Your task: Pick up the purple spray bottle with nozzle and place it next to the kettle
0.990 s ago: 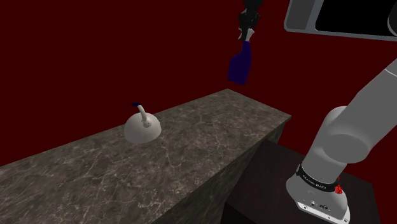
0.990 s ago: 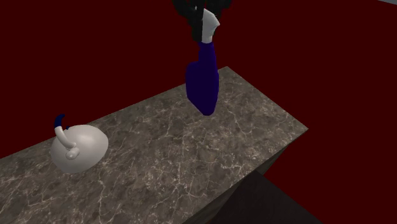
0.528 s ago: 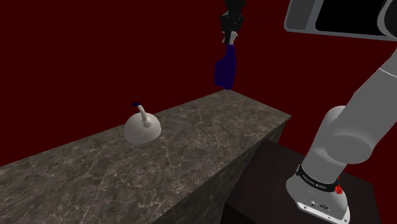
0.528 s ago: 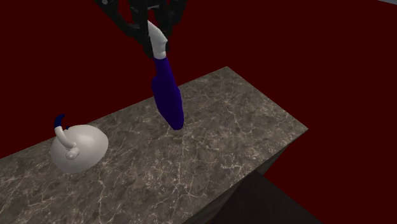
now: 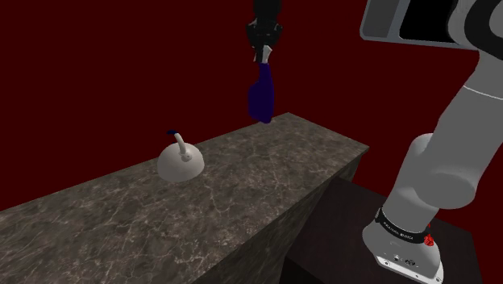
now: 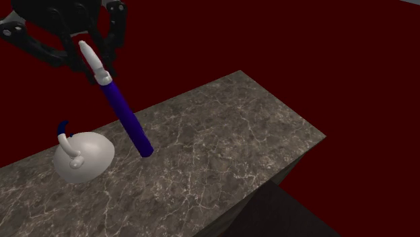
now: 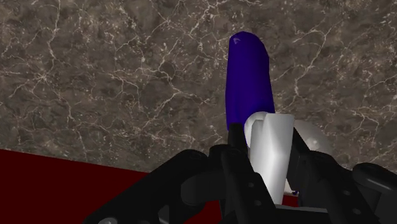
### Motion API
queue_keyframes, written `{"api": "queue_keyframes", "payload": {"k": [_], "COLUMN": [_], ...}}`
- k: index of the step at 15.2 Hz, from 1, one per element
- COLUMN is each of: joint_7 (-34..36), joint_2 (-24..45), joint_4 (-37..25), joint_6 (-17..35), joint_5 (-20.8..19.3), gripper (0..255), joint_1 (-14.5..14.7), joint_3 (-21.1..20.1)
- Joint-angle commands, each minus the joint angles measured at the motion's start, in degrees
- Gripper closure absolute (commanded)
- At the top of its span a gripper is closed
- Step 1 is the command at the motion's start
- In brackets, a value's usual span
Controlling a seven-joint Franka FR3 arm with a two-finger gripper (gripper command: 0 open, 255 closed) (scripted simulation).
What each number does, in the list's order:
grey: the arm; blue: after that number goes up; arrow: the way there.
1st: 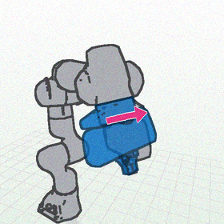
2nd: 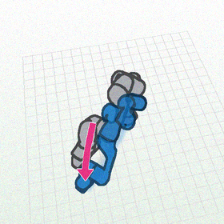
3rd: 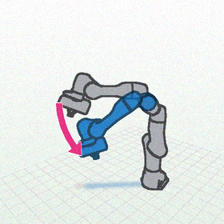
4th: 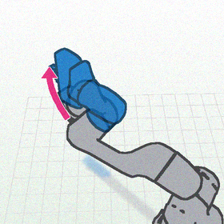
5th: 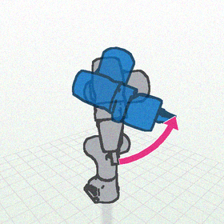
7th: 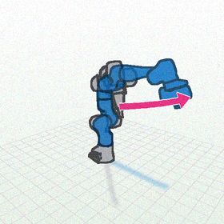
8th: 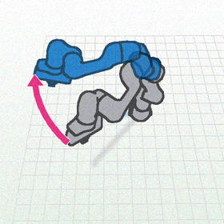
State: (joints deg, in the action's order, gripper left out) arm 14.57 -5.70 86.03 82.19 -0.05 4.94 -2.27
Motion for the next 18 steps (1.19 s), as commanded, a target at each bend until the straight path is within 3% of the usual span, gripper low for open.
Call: {"api": "queue_keyframes", "payload": {"k": [1,12,18], "joint_7": [2.68,15.16,15.01], "joint_2": [1.62,18.57,15.86], "joint_4": [-0.94,-19.31,-10.68], "joint_6": [0.70,-1.02,4.94], "joint_5": [-0.04,-2.91,-2.39], "gripper": [255,255,255], "joint_1": [1.14,8.35,7.92], "joint_3": [-1.47,-7.49,-7.34]}}
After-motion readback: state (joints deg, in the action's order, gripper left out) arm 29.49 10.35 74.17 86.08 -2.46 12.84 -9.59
